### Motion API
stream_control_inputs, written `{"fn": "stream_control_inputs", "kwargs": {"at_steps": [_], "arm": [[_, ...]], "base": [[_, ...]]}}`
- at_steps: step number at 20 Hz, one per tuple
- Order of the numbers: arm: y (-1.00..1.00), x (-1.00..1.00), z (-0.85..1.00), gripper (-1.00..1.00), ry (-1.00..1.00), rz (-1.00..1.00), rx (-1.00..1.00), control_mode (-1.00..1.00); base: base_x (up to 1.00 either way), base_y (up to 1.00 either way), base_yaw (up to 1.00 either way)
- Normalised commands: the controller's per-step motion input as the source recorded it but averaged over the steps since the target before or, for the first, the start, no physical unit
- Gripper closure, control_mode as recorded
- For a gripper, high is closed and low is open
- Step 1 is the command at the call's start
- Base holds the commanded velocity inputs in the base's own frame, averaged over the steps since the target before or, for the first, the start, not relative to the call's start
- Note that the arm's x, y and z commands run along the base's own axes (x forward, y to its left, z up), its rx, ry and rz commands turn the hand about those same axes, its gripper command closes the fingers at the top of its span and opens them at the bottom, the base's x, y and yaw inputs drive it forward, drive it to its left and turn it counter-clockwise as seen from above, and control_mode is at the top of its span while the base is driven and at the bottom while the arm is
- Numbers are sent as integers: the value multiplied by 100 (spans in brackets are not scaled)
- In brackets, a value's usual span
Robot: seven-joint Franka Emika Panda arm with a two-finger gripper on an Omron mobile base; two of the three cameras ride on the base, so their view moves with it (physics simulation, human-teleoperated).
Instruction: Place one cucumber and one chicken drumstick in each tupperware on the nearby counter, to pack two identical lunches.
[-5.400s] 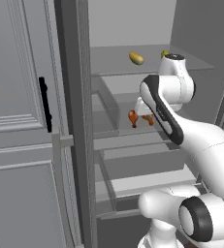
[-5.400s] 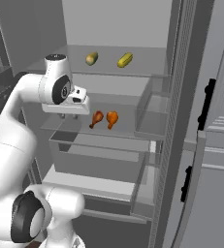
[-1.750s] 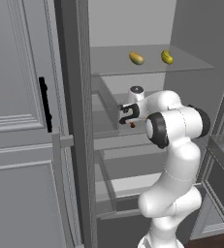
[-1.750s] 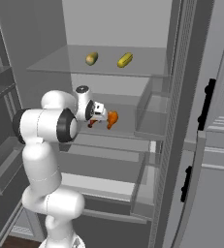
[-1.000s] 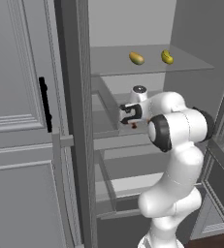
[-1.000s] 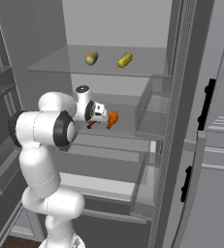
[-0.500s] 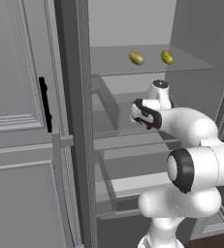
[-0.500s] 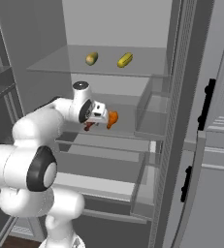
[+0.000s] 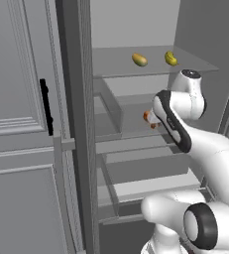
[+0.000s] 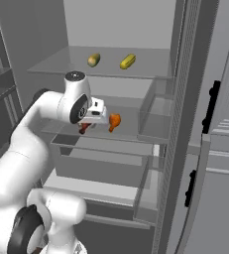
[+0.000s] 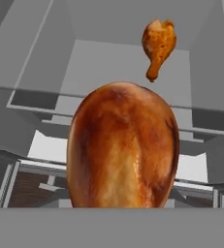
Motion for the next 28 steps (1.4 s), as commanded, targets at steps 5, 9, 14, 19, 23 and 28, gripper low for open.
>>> {"fn": "stream_control_inputs", "kwargs": {"at_steps": [5, 9, 14, 19, 23, 28], "arm": [[0, -100, 20, 100, -1, 6, 0, -100], [0, -29, 0, 100, -1, 1, 0, -100], [0, -3, 0, 100, 0, 0, 0, -100], [0, -63, 0, 100, 0, 0, 0, -100], [0, 0, 0, 100, 0, 0, 0, 100], [0, 0, 0, 100, 0, 0, 0, 100]], "base": [[0, 0, 0], [0, 0, 0], [0, 0, 0], [0, 0, 0], [-76, 0, 0], [-95, 0, 2]]}}
